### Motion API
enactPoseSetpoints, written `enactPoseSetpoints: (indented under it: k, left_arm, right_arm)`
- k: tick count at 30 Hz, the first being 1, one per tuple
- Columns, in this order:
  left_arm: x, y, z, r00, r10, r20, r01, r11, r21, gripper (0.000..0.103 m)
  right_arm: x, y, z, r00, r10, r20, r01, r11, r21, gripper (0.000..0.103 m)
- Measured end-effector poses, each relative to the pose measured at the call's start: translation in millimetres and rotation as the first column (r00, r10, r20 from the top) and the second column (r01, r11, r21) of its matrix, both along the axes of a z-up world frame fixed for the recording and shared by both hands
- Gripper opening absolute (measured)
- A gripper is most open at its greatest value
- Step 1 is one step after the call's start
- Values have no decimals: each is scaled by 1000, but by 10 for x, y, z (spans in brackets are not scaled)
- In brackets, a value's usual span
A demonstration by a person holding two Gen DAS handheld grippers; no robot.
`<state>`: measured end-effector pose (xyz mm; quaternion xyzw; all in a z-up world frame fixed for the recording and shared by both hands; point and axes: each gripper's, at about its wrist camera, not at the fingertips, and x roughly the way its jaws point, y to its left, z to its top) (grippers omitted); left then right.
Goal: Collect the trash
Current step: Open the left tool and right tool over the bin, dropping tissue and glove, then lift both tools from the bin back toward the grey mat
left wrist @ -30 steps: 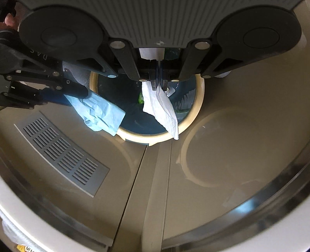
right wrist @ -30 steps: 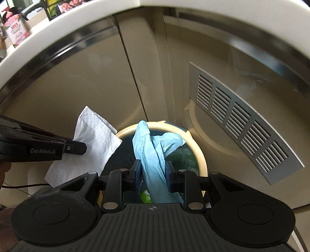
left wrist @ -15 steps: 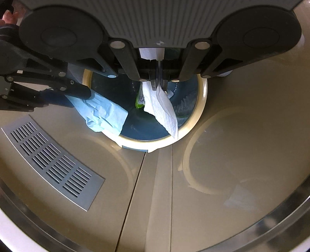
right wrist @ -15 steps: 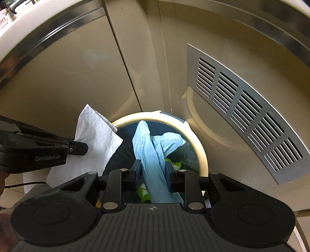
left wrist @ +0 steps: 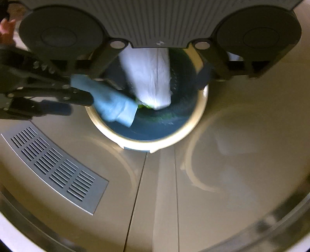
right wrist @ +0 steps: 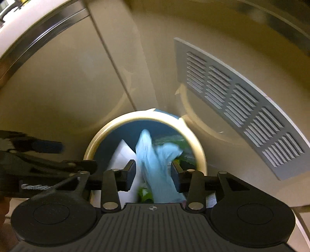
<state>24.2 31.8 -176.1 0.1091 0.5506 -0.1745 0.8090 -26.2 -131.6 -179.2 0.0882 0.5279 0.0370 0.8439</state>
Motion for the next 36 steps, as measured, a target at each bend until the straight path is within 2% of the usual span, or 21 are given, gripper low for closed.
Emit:
enactPoseSetpoints:
  k: [3,6,12,17,22,27,36]
  left_arm:
    - [-44,64,60,1000,10,-5,-10,1000,-5,97]
    - [-127,142,133,1000,22,-11,-22,1000,-13,103]
    - [-405,262,320,999,20,27,-20,1000,-13,103]
    - [-526,329,406,998,48,38,-48,999,6,103]
    - [-637,393,551,996,56,75,-56,998,-3,103]
    - [-742,385,651,994,29,103,-32,999,23,103]
    - [-843,336,756,988,-11,153,3,999,53,103]
  right_arm:
    - [-53,-37,68,1000,-17,0,17,1000,10,55]
    - [-157,-23,166,1000,-6,12,5,1000,10,57]
    - [-429,64,419,998,32,55,-30,999,-28,59]
    - [-657,124,628,990,61,129,-51,995,-81,71]
    - [-846,226,776,973,128,192,-104,986,-129,77]
    - [-922,320,875,959,150,239,-114,981,-158,78]
    - [-1010,305,944,951,155,267,-111,979,-174,80]
